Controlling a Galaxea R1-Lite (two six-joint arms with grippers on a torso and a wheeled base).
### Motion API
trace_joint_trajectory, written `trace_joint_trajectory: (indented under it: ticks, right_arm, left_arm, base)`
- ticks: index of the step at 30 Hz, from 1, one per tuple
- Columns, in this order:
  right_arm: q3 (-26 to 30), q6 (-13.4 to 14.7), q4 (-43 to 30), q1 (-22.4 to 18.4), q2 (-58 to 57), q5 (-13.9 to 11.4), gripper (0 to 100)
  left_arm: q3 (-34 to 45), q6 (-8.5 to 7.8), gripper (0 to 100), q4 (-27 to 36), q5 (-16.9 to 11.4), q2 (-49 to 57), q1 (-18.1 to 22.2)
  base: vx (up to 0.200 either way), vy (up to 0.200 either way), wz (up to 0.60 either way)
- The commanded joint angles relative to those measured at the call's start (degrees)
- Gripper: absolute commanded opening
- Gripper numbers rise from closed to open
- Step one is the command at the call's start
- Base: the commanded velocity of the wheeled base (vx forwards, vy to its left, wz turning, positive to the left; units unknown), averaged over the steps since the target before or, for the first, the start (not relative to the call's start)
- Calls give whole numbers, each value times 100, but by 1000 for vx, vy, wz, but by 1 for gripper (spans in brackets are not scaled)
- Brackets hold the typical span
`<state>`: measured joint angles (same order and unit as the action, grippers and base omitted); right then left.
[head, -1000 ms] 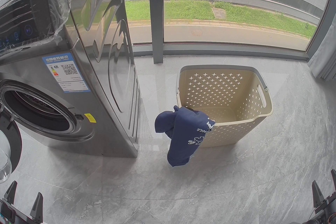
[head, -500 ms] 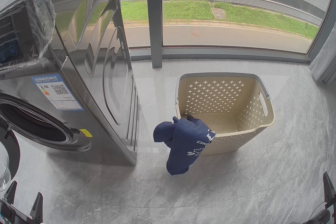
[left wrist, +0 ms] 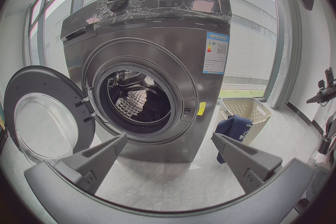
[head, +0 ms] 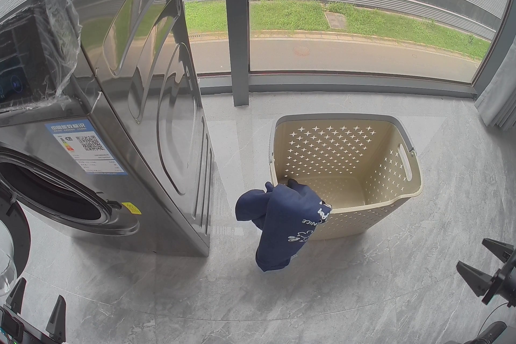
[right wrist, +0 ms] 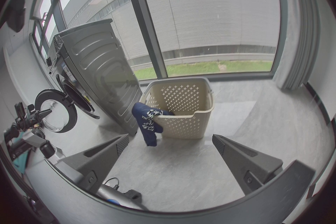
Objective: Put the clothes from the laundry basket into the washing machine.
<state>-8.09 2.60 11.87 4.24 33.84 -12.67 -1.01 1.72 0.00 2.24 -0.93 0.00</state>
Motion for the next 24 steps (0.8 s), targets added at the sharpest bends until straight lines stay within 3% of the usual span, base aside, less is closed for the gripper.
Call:
trace_joint_trajectory:
  ticks: [1,2,6,10,16,24]
  right_arm:
    - [36,505,1300,1421,2733,353,100]
    - [-78,804,1388,1835,2988,748,100]
    - [-351,1410,1704,2599,3577,1442,100]
    - [-685,1577,1985,2837,4245,1935,100]
    - [-1080,1604,2021,2837,4895,2154,100]
    - [-1484,1973,2548,2968,6082,2251,100]
  left_arm:
    - [92,4,100,0,4,57,0]
    - [92,4,100,0,4,49,0]
    - [92,4,100,0,4,49,0]
    - [92,4,100,0,-5,49,0]
    - [92,4,100,0,4,49,0]
    - [92,4,100,0,-5,57,0]
  base:
    - [0,0,0]
    - [0,0,0]
    - [0,0,0]
    - [0,0,0]
    - [0,0,0]
    - [0,0,0]
